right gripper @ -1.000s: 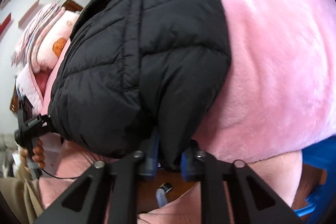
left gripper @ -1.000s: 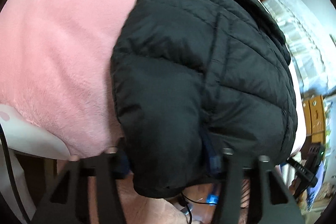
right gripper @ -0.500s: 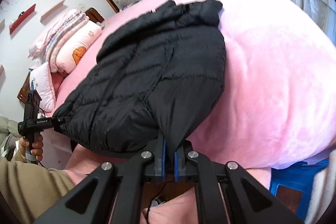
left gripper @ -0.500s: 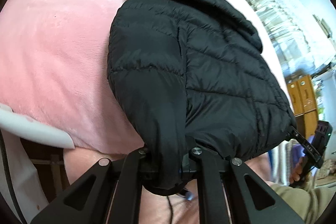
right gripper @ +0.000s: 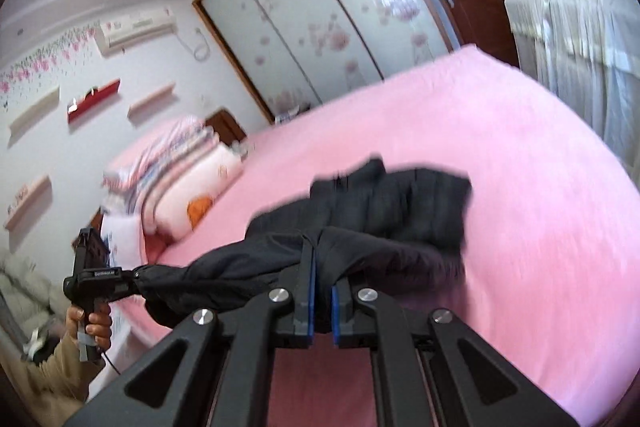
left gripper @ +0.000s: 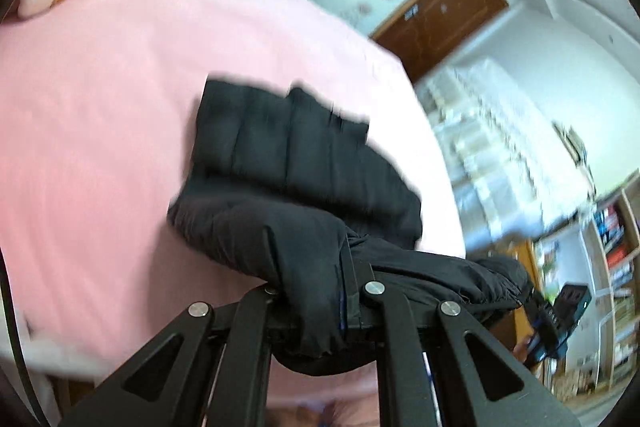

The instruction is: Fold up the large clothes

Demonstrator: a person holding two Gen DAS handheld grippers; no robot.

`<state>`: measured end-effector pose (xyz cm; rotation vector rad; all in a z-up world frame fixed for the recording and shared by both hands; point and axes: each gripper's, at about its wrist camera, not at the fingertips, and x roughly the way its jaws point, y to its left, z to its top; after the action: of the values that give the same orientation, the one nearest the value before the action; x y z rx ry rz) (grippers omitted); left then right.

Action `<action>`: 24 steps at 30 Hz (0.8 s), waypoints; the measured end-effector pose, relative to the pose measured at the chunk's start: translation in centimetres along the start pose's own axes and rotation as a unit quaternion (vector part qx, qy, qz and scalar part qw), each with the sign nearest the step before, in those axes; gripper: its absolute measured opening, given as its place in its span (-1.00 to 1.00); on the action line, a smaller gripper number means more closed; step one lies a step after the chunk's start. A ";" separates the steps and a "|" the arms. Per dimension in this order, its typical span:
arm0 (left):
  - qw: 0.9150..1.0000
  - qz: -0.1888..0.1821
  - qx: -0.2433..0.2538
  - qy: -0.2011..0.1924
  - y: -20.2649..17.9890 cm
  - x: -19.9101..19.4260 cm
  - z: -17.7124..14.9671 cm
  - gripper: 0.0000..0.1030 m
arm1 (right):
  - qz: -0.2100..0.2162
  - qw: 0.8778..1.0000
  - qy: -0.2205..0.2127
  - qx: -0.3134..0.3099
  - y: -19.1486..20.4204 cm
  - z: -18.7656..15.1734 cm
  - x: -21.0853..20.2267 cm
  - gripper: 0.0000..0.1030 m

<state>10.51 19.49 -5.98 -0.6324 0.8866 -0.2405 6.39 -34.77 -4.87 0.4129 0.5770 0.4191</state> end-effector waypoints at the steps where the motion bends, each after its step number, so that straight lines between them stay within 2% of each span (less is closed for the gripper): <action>1: 1.000 0.005 0.000 -0.010 -0.8 1.0 1.5 -0.87 | -0.002 1.000 -0.008 0.003 -0.2 1.5 1.2 -0.91; 3: 0.999 0.021 -0.004 -0.029 -1.6 3.4 5.4 -0.87 | -0.010 1.000 -0.018 0.010 -1.1 4.2 4.0 -0.91; 6: 0.998 0.044 -0.014 -0.036 -1.8 8.0 9.4 -0.86 | -0.030 0.999 -0.018 0.040 -3.4 7.8 9.0 -0.91; 8: 0.997 0.076 -0.006 -0.027 -1.6 11.8 11.5 -0.84 | -0.050 0.997 -0.003 0.064 -5.6 9.4 13.6 -0.90; 10: 0.994 0.111 -0.005 -0.001 -0.8 16.3 13.0 -0.81 | -0.066 0.994 0.014 0.081 -7.3 9.8 16.9 -0.90; 13: 0.990 0.136 -0.015 0.034 0.8 21.2 13.8 -0.72 | -0.104 0.986 0.062 0.111 -10.4 9.3 22.8 -0.80; 15: 0.990 0.135 -0.024 0.042 1.8 23.0 13.8 -0.62 | -0.116 0.980 0.090 0.133 -11.9 8.6 24.9 -0.74; 18: 0.992 0.115 -0.026 0.050 1.9 23.3 13.8 -0.47 | -0.113 0.973 0.126 0.158 -13.4 7.6 26.4 -0.52; 20: 0.994 0.096 -0.025 0.055 1.9 23.1 14.1 -0.31 | -0.104 0.975 0.127 0.151 -13.4 7.4 26.0 -0.45; 22: 0.996 0.069 -0.027 0.056 1.9 22.8 14.3 -0.02 | -0.089 0.979 0.123 0.138 -12.9 7.5 24.7 -0.36; 24: 0.997 0.040 -0.027 0.054 1.5 21.7 14.8 0.18 | -0.068 0.981 0.121 0.132 -12.6 7.9 23.7 -0.23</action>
<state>35.46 17.07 -14.01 -0.6374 1.0228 -0.1799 32.38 -35.86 -15.14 0.5779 0.8980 0.2629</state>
